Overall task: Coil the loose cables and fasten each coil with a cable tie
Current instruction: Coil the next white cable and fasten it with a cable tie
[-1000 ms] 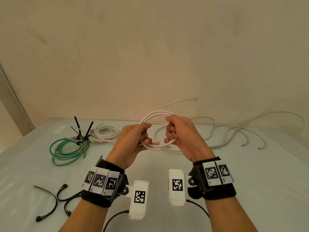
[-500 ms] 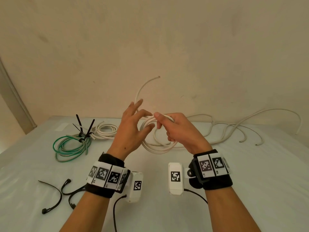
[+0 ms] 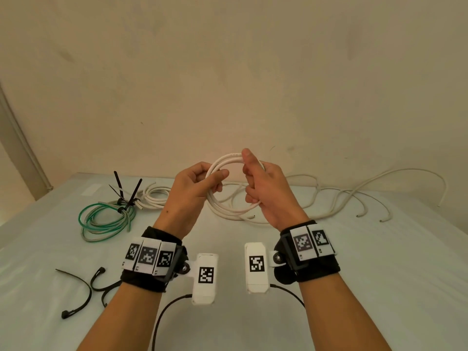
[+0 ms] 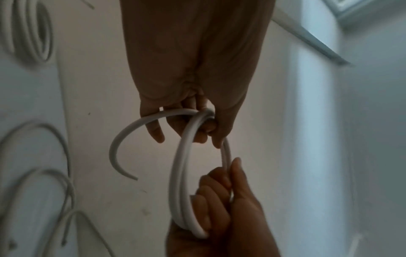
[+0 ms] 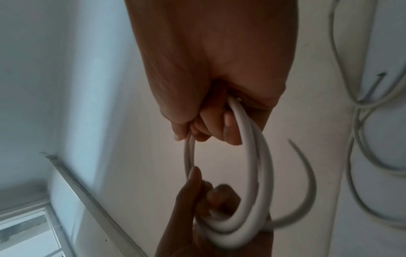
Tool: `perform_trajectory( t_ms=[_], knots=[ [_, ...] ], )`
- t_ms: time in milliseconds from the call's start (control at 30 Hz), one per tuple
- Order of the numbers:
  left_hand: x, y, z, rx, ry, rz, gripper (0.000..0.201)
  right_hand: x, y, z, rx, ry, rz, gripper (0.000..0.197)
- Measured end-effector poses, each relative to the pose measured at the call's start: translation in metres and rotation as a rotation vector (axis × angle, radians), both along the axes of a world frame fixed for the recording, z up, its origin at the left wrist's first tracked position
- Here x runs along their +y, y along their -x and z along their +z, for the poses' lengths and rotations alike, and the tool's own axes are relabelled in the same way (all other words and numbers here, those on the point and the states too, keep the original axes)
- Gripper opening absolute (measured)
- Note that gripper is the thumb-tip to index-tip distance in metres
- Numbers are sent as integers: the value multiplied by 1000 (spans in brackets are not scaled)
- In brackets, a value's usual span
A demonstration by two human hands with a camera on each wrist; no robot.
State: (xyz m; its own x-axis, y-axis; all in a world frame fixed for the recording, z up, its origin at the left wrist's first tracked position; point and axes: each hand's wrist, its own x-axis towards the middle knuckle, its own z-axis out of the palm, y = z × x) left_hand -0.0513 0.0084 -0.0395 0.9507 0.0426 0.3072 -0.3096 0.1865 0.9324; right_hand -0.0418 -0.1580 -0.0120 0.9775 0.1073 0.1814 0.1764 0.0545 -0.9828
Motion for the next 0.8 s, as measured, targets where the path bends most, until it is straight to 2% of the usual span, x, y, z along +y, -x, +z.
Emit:
perform_trajectory(
  t_ms=[67, 167, 333, 467, 567, 667, 800],
  knots=[
    [-2, -2, -1, 45, 156, -70, 18, 5, 1, -3, 37, -66, -12, 45],
    [-2, -5, -1, 69, 280, -69, 3, 12, 3, -8, 66, -101, 9, 45],
    [2, -8, -1, 91, 421, -14, 11, 19, 1, -21, 51, -31, 71, 40],
    [-2, -8, 0, 76, 457, 35, 14, 26, -5, -33, 42, 62, -9, 45],
    [-3, -9, -3, 164, 425, 114, 18, 29, -8, -42, 95, 119, -60, 55],
    [0, -12, -7, 364, 385, 112, 16, 24, -8, -48, 193, 237, -61, 60],
    [15, -12, -13, 482, -44, 37, 6, 7, -7, -45, 363, 541, 87, 57]
  ],
)
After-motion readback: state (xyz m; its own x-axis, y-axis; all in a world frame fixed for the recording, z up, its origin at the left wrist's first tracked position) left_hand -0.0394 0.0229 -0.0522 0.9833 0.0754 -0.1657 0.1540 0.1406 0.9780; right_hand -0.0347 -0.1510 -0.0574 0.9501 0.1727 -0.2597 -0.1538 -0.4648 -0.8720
